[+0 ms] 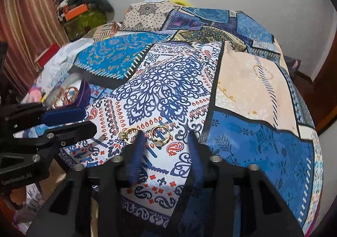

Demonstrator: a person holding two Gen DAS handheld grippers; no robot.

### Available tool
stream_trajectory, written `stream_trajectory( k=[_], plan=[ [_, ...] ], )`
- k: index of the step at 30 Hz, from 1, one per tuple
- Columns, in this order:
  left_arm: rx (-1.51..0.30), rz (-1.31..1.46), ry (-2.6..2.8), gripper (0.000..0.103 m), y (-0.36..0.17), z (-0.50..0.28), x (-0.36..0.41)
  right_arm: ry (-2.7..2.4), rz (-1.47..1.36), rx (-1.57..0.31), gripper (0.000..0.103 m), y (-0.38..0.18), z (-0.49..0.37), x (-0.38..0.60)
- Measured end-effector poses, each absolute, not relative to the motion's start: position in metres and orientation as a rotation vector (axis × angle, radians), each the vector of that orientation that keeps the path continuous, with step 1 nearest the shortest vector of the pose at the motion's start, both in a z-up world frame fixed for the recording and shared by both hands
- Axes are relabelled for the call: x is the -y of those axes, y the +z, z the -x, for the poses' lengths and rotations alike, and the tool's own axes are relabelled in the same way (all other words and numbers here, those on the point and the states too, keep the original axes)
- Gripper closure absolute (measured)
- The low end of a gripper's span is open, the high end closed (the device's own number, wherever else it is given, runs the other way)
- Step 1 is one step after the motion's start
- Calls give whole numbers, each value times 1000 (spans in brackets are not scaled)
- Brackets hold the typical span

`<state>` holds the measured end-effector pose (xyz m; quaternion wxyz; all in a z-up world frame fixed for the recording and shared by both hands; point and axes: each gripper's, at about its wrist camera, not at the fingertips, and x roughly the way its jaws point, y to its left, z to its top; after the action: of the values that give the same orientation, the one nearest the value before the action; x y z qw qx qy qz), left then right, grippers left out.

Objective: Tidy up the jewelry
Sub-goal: 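Grasp a gold ring with the right tool while the left tool grasps another gold ring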

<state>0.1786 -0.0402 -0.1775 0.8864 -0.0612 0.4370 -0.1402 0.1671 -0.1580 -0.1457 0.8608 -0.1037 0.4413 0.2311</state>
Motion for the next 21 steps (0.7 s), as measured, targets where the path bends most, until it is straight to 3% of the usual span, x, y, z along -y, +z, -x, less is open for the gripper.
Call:
stream_trajectory(
  k=[2,11,18,21],
  plan=[
    [-910,127,-301,72,-178,-180,43,499,221,-923,86,-146,-166,156],
    [-918,108,-333,73,-179,-185,64,482,154,-913,87,-142,-164,170],
    [-930,114,-327,93,-186,-194,73,467,123,-899,87,-135,-158,184],
    [-921,96,-324,95,-186,-192,77,464,118,-887,86,-131,-158,186]
  ],
)
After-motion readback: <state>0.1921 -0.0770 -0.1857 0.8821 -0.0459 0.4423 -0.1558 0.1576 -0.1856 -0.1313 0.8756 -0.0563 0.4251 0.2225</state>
